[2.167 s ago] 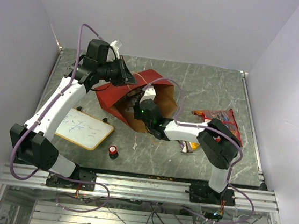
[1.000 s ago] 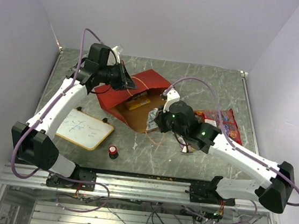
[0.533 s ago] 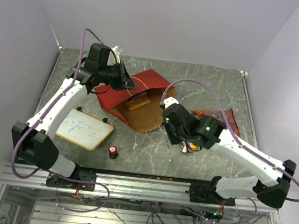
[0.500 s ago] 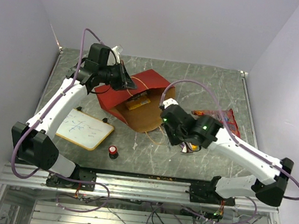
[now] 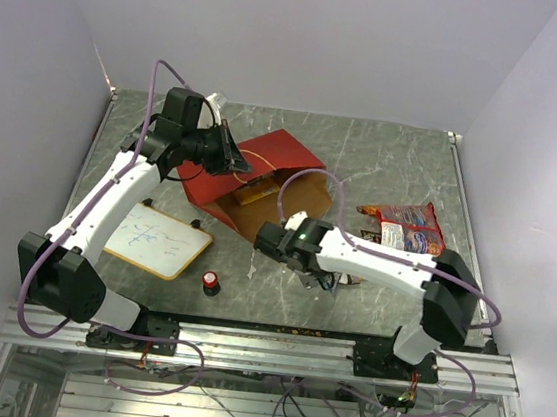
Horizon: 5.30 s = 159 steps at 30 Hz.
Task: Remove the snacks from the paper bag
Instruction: Place the snack at the center of the board, then take out the snack from the paper bag.
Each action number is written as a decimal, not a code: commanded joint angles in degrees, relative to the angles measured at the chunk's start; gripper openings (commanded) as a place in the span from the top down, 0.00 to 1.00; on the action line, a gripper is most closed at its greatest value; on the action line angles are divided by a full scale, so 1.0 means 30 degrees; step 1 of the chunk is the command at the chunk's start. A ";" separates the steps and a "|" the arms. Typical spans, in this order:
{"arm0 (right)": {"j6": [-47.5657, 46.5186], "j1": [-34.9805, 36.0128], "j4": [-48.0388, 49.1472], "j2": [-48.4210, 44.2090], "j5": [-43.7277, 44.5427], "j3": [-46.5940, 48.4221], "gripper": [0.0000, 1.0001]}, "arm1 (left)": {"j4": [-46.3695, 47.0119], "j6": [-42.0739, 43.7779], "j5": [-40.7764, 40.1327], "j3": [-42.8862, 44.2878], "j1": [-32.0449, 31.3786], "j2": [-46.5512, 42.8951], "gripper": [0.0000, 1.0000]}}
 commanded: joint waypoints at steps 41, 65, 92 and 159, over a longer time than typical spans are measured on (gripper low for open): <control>-1.8534 0.1125 2.5777 -0.4807 -0.1818 -0.6978 0.43 | -0.1781 0.1530 -0.0635 0.1384 0.0183 -0.0858 0.93; -3.0646 -0.3606 3.0362 0.3369 -1.0876 -0.6060 0.41 | -0.0833 0.2855 0.0864 0.2437 0.0026 -0.1198 0.93; -3.0070 -0.5470 3.1252 1.0059 -1.0939 -0.0773 0.47 | -0.3169 0.4910 0.0799 0.5068 -0.0520 -0.0081 0.93; -0.3622 -0.0686 0.8934 -0.9425 -0.0044 -0.3441 1.00 | 0.0132 0.3011 -0.1734 0.0646 0.0447 -0.1339 0.93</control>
